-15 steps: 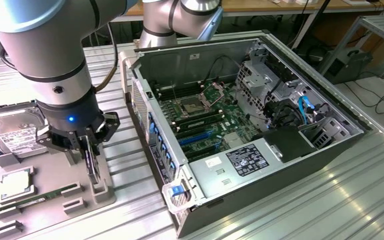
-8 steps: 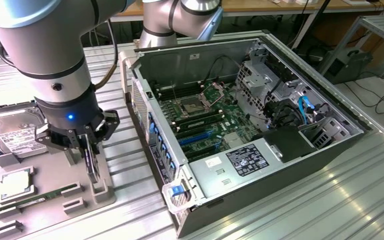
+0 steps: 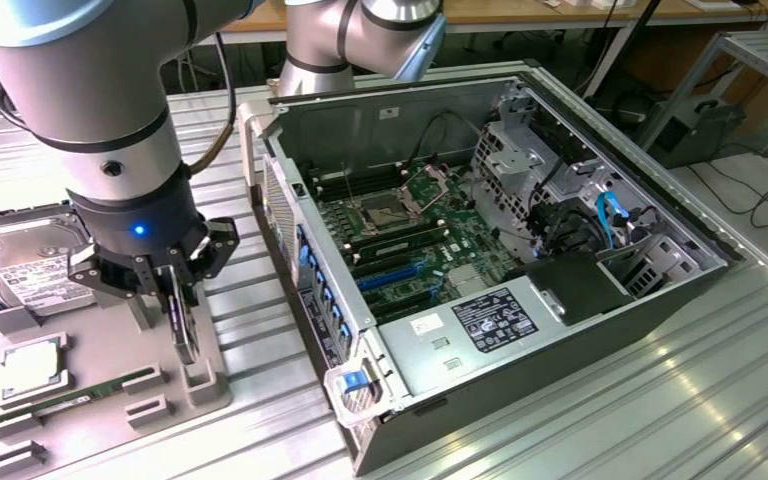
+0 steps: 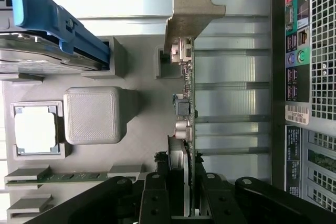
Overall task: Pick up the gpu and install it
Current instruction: 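Pick up the gpu and move the gpu toward the slot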
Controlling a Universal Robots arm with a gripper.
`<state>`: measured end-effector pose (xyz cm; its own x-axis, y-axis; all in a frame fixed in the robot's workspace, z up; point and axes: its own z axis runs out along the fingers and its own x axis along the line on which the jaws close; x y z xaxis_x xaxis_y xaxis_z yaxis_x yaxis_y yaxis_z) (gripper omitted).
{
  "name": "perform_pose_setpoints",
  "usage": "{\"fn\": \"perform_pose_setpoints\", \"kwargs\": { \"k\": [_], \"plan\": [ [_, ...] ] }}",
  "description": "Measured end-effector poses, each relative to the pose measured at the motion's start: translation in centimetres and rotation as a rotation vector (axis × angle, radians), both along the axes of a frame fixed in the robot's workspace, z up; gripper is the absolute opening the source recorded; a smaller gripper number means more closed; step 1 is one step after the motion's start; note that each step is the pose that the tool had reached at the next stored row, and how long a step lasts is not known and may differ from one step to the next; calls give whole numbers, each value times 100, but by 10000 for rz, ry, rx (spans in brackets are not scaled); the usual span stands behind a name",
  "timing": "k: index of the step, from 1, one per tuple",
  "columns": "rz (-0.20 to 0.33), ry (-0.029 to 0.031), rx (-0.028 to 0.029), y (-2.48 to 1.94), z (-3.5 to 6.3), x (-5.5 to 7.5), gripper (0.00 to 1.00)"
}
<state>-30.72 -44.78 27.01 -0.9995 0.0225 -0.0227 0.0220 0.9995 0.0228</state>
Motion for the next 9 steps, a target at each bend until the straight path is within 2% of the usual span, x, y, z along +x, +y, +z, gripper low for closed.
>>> {"fn": "perform_pose_setpoints", "kwargs": {
  "k": [9],
  "plan": [
    [0,0,0,0,52,2,28]
  ]
}}
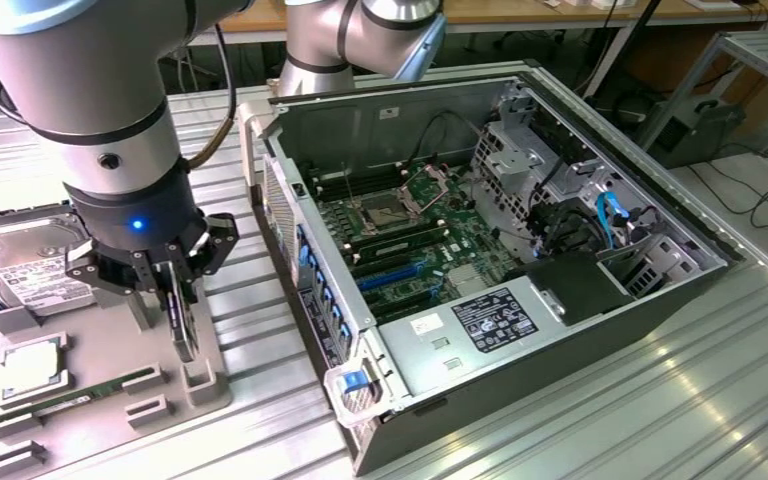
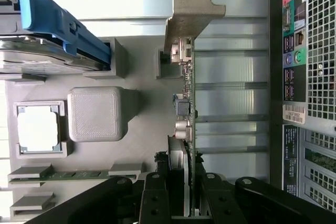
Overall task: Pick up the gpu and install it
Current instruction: 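Pick up the gpu and move the gpu toward the slot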
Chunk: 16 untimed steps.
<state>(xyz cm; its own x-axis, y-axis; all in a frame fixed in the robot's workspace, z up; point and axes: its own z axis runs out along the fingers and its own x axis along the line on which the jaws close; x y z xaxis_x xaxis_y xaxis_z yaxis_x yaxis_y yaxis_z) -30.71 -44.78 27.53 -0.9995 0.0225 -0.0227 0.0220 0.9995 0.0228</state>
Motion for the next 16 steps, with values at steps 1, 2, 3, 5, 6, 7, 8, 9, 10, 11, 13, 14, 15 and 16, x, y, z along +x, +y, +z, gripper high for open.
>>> {"fn": "perform_pose_setpoints", "kwargs": {
  "k": [1,2,3,5,6,7,8,9,10,11,13,14,15,16],
  "plan": [
    [0,1,0,0,6,0,28],
    [0,1,0,0,12,0,28],
    [-1,0,0,0,18,0,28],
    [0,0,0,0,31,0,28],
    [-1,0,1,0,43,1,28],
    [-1,2,0,0,57,1,28],
    [-1,1,1,0,64,1,28],
    [-1,1,0,0,71,1,28],
    [0,2,0,0,78,1,28],
    [0,2,0,0,87,1,28],
    [0,2,0,0,104,1,28],
    [-1,1,0,0,113,1,28],
    [0,1,0,0,123,1,28],
    [-1,2,-1,0,133,1,28]
  ]
}}
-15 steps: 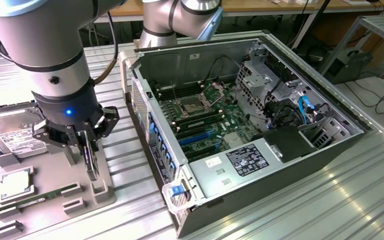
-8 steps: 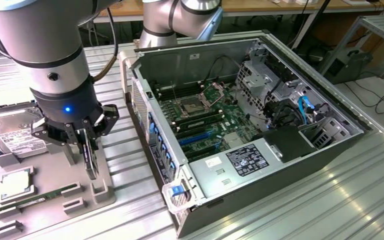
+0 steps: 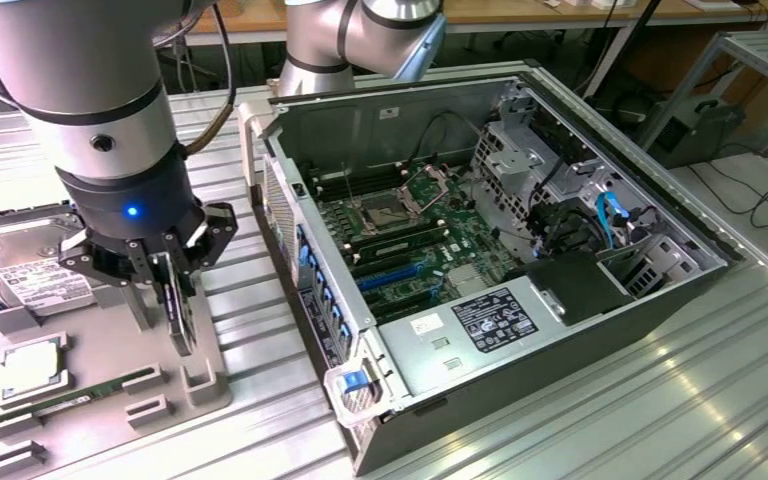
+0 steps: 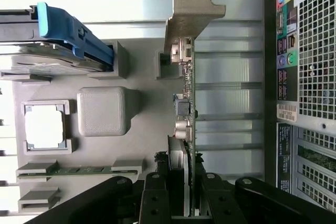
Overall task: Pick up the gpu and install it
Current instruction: 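Pick up the gpu and move the gpu toward the slot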
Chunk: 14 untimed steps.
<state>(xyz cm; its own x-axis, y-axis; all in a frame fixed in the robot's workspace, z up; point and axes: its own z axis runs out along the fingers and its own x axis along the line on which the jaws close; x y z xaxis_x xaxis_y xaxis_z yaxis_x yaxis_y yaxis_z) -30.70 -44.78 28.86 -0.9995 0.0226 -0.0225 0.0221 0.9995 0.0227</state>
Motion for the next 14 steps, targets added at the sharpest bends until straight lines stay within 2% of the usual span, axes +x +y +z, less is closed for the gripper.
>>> {"fn": "perform_pose_setpoints", "kwargs": {
  "k": [14],
  "plan": [
    [0,0,0,0,149,0,28]
  ]
}}
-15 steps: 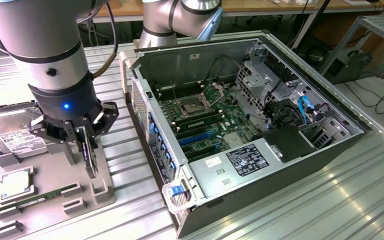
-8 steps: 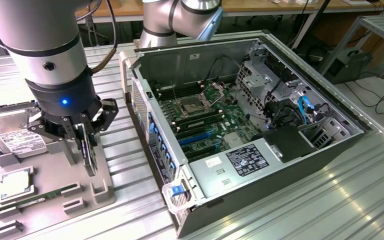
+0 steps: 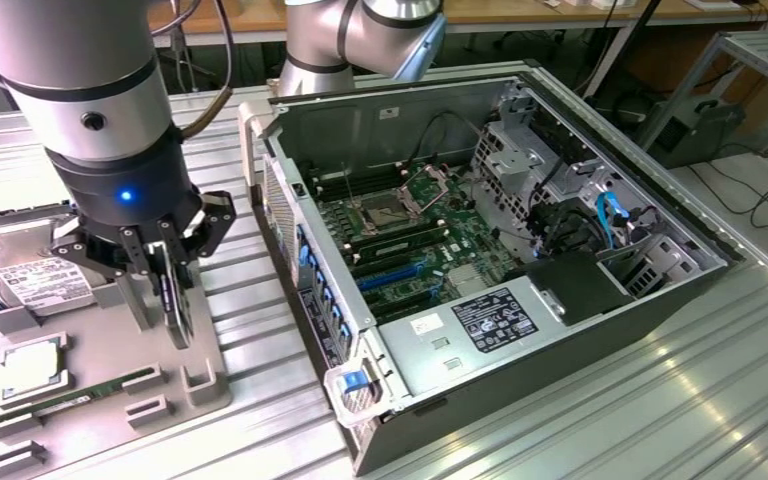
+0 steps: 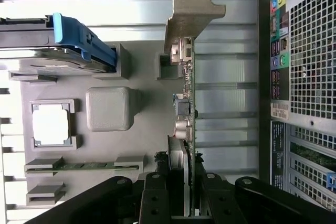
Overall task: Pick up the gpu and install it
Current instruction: 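Pick up the gpu and move the gpu toward the slot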
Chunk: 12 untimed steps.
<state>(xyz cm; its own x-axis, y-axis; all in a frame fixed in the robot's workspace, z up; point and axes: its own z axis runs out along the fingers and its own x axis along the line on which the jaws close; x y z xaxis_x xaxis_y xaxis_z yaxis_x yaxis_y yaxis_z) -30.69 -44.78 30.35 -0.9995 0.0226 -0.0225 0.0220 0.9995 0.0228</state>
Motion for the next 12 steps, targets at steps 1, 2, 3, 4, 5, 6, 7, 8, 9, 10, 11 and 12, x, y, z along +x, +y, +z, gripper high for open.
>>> {"fn": "perform_pose_setpoints", "kwargs": {
  "k": [1,2,3,4,5,6,7,8,9,10,11,12],
  "plan": [
    [0,0,0,0,11,0,28],
    [1,-1,0,0,18,0,28],
    [0,-1,0,0,26,0,28],
    [0,-1,0,0,34,0,28],
    [0,0,-1,0,46,0,28],
    [0,0,0,0,60,0,28],
    [0,0,-1,0,69,0,28],
    [0,0,0,0,74,0,28],
    [0,-2,1,0,79,0,28],
    [0,-3,2,0,80,0,28],
    [0,-3,1,0,83,0,28],
    [0,-1,0,-1,87,0,28]
  ]
}}
